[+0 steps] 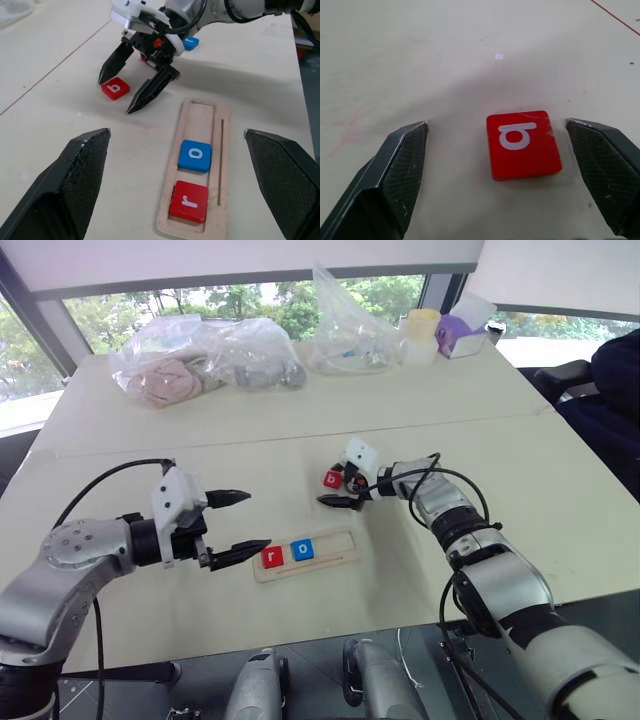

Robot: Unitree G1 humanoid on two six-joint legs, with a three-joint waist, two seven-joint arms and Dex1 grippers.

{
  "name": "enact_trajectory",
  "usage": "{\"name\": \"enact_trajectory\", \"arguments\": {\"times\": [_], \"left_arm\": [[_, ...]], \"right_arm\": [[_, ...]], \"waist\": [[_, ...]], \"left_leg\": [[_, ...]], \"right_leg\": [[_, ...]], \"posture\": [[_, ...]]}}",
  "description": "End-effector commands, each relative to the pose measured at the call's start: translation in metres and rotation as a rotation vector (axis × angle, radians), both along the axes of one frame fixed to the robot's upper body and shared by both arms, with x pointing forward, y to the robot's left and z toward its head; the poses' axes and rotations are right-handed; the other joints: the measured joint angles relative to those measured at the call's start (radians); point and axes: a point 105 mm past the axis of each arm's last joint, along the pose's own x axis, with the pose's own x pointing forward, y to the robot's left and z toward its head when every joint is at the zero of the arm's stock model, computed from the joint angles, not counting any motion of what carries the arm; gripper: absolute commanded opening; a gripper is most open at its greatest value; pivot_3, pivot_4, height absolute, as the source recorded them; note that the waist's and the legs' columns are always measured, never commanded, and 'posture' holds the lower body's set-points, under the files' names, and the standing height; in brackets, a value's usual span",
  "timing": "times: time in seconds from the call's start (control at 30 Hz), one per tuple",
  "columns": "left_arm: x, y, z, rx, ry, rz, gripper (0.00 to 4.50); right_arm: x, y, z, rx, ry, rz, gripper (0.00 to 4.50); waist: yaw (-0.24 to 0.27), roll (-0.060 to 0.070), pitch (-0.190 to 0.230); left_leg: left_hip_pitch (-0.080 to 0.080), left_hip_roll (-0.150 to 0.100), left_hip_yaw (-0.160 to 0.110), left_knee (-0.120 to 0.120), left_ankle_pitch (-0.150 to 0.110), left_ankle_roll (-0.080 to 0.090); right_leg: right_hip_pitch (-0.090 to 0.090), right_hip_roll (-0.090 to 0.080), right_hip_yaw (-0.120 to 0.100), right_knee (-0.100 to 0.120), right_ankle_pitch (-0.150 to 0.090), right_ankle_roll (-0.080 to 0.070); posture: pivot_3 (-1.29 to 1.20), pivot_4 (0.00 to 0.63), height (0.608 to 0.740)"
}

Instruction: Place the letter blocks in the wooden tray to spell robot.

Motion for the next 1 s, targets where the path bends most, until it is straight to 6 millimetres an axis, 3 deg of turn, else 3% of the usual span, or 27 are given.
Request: {"name": "enact_trajectory", "arguments": {"times": [0.03, 0.07, 0.17, 0.33, 0.47, 0.57, 0.77, 0.9, 1.0], "left_arm": [[0.002, -0.001, 0.007, 0.02, -0.033, -0.004, 4.46], [0.002, -0.001, 0.007, 0.02, -0.035, -0.003, 4.46], [0.004, 0.0, 0.008, 0.022, -0.039, 0.003, 4.5], [0.005, 0.0, 0.009, 0.024, -0.045, 0.006, 4.5], [0.006, 0.0, 0.01, 0.023, -0.045, 0.006, 4.5], [0.005, -0.001, 0.01, 0.022, -0.04, -0.004, 4.5], [0.003, -0.005, 0.009, 0.028, -0.031, -0.038, 4.5], [0.003, -0.006, 0.007, 0.029, -0.025, -0.048, 4.5], [0.003, -0.006, 0.007, 0.029, -0.019, -0.053, 4.5]], "right_arm": [[0.008, -0.01, 0.008, -0.016, -0.031, -0.046, 4.5], [0.009, -0.01, 0.007, -0.018, -0.031, -0.049, 4.5], [0.01, -0.011, 0.007, -0.012, -0.023, -0.059, 3.65], [0.009, -0.01, 0.005, 0.011, 0.014, -0.07, 1.22], [0.009, -0.006, 0.009, 0.026, 0.021, -0.053, 1.2], [0.005, 0.002, 0.032, 0.03, -0.078, 0.051, 1.2], [-0.057, 0.002, 0.061, -0.061, -0.197, 0.424, 1.2], [-0.102, -0.001, 0.059, -0.078, -0.149, 0.559, 1.2], [-0.116, -0.002, 0.051, -0.097, -0.121, 0.585, 1.2]], "waist": [[0.0, 0.0, 0.0], [0.0, 0.0, 0.0], [0.0, 0.0, 0.0], [0.0, 0.0, 0.0], [-0.001, 0.0, 0.0], [0.0, 0.0, 0.0], [0.005, 0.001, 0.001], [0.005, 0.001, 0.001], [0.0, 0.001, 0.001]], "left_leg": [[0.0, 0.0, 0.0, 0.0, 0.0, 0.0], [0.0, 0.0, 0.0, 0.0, 0.0, 0.0], [0.0, 0.0, 0.0, 0.0, 0.0, 0.0], [0.001, 0.0, 0.0, 0.0, 0.0, 0.0], [0.001, 0.0, 0.0, 0.0, 0.0, 0.0], [0.001, 0.0, 0.0, 0.0, 0.0, 0.0], [0.0, 0.0, -0.001, -0.001, 0.0, 0.0], [0.0, 0.0, -0.001, -0.002, 0.0, 0.0], [0.001, 0.0, 0.001, -0.002, 0.0, 0.0]], "right_leg": [[0.0, 0.0, 0.0, 0.0, 0.0, 0.0], [0.0, 0.0, 0.0, 0.0, 0.0, 0.0], [0.0, 0.0, 0.0, 0.0, 0.0, 0.0], [0.001, 0.0, 0.001, 0.0, 0.0, 0.0], [0.001, 0.0, 0.001, 0.0, 0.0, 0.0], [0.001, 0.0, 0.001, 0.0, 0.0, 0.0], [0.0, 0.0, 0.0, 0.0, -0.001, 0.003], [-0.001, -0.001, 0.0, 0.0, -0.002, 0.004], [-0.001, 0.0, 0.0, 0.0, -0.002, 0.004]], "posture": [[0.0, 0.15, 0.74], [0.0, 0.15, 0.74], [0.0, 0.15, 0.74], [0.0, 0.15, 0.74], [0.0, 0.15, 0.74], [0.0, 0.15, 0.74], [0.0, 0.15, 0.74], [0.0, 0.15, 0.74], [0.0, 0.15, 0.74]]}}
